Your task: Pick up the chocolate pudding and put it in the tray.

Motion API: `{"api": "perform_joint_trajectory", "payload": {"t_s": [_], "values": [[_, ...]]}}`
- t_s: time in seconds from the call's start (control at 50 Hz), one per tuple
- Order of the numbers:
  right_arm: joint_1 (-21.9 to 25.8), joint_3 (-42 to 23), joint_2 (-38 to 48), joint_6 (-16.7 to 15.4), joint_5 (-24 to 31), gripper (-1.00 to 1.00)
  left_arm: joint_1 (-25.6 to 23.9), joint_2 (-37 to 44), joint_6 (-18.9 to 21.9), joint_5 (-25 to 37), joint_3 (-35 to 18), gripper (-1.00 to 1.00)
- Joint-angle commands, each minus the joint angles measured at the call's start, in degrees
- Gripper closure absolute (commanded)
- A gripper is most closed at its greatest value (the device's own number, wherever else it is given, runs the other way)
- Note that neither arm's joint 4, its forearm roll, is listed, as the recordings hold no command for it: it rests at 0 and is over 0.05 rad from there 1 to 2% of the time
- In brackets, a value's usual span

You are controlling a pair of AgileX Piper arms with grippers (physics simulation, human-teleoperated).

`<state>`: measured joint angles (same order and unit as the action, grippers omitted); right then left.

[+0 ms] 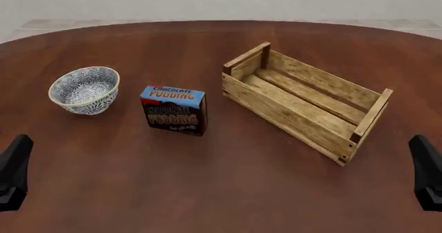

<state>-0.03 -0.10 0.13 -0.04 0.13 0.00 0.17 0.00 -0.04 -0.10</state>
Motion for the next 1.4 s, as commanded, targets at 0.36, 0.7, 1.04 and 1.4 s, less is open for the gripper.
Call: {"api": "perform_joint_trajectory", "payload": {"t_s": [0.36, 0.7, 1.04, 1.4], "values": [[1.3, -0.7, 0.8, -1.9, 0.1, -1.00, 0.0, 0.3, 0.0, -0.1, -0.1, -1.00], [2.1, -13.2, 10.5, -1.3, 2.6, -1.00, 0.0, 0.3, 0.0, -0.1, -0.1, -1.00], [7.1, -27.3, 26.5, -7.2, 5.0, -1.00, 0.0, 0.3, 0.0, -0.1, -0.1, -1.00], [16.3, -40.9, 43.1, -12.7, 3.9, -1.00, 0.0, 0.3, 0.0, -0.1, -0.1, -1.00]]}}
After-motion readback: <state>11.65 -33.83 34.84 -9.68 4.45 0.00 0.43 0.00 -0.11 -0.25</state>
